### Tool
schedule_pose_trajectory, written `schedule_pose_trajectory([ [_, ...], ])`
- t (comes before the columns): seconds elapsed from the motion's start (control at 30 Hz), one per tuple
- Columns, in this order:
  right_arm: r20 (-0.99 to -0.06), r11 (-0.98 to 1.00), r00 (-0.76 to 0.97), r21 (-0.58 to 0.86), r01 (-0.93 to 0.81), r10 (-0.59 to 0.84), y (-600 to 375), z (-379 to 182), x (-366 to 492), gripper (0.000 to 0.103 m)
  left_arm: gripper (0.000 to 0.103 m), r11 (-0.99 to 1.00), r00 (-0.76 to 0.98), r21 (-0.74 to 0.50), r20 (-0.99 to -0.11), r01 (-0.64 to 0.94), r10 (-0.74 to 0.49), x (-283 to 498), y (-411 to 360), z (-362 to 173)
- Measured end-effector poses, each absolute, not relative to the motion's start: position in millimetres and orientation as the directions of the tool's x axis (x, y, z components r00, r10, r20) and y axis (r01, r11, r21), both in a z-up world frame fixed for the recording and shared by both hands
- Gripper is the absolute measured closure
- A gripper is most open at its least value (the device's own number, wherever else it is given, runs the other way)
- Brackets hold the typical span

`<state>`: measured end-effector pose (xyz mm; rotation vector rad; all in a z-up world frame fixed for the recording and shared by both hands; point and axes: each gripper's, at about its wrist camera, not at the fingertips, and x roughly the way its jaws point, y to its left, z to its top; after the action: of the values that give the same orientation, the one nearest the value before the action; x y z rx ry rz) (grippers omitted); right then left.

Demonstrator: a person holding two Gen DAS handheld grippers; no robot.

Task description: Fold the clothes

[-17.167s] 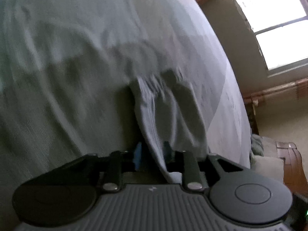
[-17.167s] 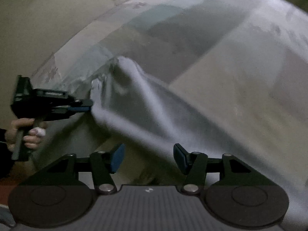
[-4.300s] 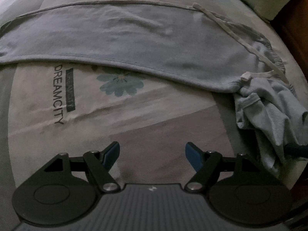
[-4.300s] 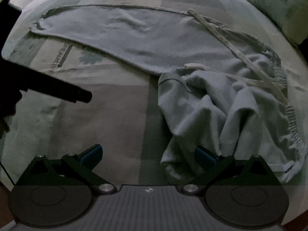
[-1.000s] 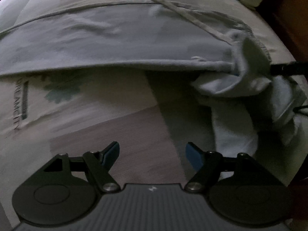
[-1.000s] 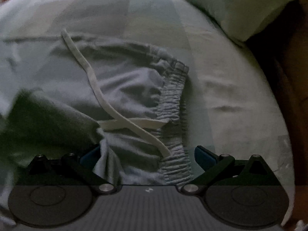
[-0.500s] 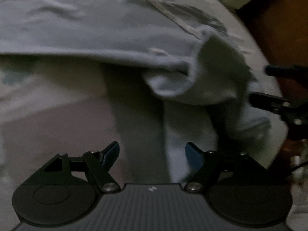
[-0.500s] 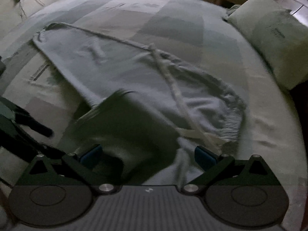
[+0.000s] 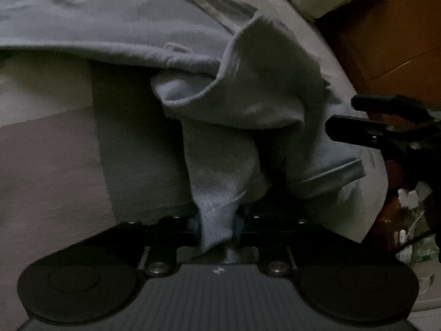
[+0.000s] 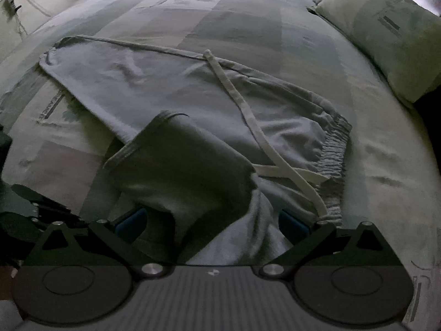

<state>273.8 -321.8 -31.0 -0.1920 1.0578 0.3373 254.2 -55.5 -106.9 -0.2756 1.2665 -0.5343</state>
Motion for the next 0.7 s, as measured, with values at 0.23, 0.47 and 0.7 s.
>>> schedule_pose_trajectory([
  [0.23, -0.883, 0.935, 0.437, 0.005, -0.354, 0.170, -326, -33, 270, 0.000, 0.093, 0.882, 0.236, -0.387, -0.862, 0.268, -0.449, 245, -25, -84],
  [0.47, -0.898, 0.938, 0.397, 0.047, -0.344, 0.190, -323, -40, 267, 0.000, 0.094, 0.942, 0.235, -0.230, -0.928, 0.246, -0.288, 225, 31, -65],
  [0.7, -0.908, 0.922, 0.338, 0.111, -0.372, 0.246, -301, -45, 262, 0.000, 0.094, 0.976, 0.227, -0.123, -0.960, 0.180, -0.163, 205, 76, -57],
])
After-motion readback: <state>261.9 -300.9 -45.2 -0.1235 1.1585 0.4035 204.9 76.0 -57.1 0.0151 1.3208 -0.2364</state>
